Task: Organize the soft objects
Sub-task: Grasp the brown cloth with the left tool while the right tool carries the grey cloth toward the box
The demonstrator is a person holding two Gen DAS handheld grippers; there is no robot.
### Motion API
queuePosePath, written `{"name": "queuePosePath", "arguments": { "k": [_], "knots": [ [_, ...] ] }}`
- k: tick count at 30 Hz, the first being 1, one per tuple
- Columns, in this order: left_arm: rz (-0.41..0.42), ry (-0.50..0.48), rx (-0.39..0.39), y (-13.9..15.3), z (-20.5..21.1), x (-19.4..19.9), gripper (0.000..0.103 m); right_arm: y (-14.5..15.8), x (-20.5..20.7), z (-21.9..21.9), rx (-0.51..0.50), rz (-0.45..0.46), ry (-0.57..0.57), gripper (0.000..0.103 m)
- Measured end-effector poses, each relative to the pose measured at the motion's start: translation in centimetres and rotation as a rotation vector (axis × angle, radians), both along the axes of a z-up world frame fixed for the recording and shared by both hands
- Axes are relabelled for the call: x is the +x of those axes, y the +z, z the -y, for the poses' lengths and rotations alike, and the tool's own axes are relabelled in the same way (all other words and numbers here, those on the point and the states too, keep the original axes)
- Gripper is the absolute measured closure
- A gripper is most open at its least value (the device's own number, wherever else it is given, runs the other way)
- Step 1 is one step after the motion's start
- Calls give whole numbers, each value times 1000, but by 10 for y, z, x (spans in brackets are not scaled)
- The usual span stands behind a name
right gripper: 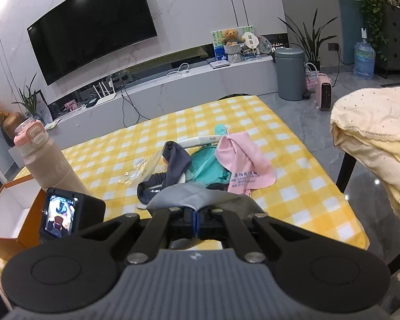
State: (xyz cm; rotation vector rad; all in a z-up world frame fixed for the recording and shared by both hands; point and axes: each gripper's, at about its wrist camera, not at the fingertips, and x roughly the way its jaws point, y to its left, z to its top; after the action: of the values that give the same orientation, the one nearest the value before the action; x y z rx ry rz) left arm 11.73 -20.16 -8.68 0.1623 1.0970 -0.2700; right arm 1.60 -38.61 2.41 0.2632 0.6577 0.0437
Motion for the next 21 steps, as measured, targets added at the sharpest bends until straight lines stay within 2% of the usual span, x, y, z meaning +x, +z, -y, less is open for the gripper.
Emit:
{"name": "queuePosePath", "arguments": {
  "k": [4,5,7,8,9,10,11,12,14,18,21],
  "knots": [
    [6,-7,-2,0,-1,-1,0,-1,-5,2,1,1,-2,103],
    [13,-10,-3,0,-2,-2,3,-1,-6,2,2,3,-5,103],
    [41,-29,-11,3,-3,-7,17,-2,-8,2,2,5,-7,103],
    [57,-49,-11,5,-2,-11,29,-2,-10,2,1,5,-9,103],
    [70,-66,-16,6,-1,-14,46,-2,-11,2,1,5,-10,103],
    [80,-80,-21,7,0,-16,55,-3,-12,2,1,3,-12,103],
    [87,-94,-26,8,1,-18,71,-3,-13,2,4,2,-13,103],
    [89,-99,-28,10,3,-19,79,-4,-14,2,6,1,-11,103],
    [86,-100,-30,12,4,-20,90,-5,-17,0,2,9,-2,103],
    [97,-59,-59,13,-5,-18,93,-5,-21,-5,-4,22,19,103],
    [136,-17,-79,16,-15,-20,94,-2,-23,-13,-21,41,45,103]
  ]
}}
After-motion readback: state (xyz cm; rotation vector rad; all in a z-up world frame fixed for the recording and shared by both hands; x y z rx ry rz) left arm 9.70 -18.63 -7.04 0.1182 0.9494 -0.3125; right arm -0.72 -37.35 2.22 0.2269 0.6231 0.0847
